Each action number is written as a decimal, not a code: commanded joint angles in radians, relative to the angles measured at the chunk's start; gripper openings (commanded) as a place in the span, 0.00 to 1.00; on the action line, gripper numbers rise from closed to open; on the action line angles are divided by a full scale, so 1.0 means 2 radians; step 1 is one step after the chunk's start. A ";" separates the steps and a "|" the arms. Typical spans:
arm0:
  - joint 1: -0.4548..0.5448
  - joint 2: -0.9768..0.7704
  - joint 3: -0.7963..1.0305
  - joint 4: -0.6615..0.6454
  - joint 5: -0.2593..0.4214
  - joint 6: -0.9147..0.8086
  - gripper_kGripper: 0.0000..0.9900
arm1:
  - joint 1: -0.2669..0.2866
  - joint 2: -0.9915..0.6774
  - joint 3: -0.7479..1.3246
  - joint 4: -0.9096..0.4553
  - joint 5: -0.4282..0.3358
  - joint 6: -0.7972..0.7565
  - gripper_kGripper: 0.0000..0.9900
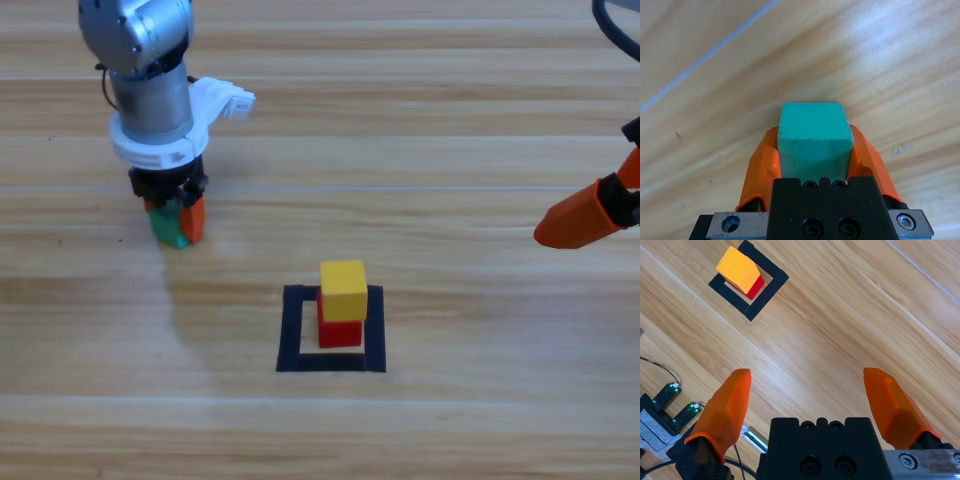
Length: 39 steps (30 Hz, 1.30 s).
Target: Stack the blocks in the rectangular block: red at the bottom, yellow in the middle, green on top
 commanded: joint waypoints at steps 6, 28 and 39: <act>-0.057 -0.081 -0.106 0.126 -0.044 -0.226 0.03 | -0.010 0.016 0.019 0.000 0.003 -0.011 1.00; -0.198 -0.081 -0.096 0.165 -0.005 -0.415 0.00 | -0.010 0.008 0.024 0.000 0.013 -0.028 1.00; -0.210 -0.037 -0.109 0.165 -0.014 -0.464 0.00 | -0.010 0.007 0.025 0.000 0.015 -0.031 1.00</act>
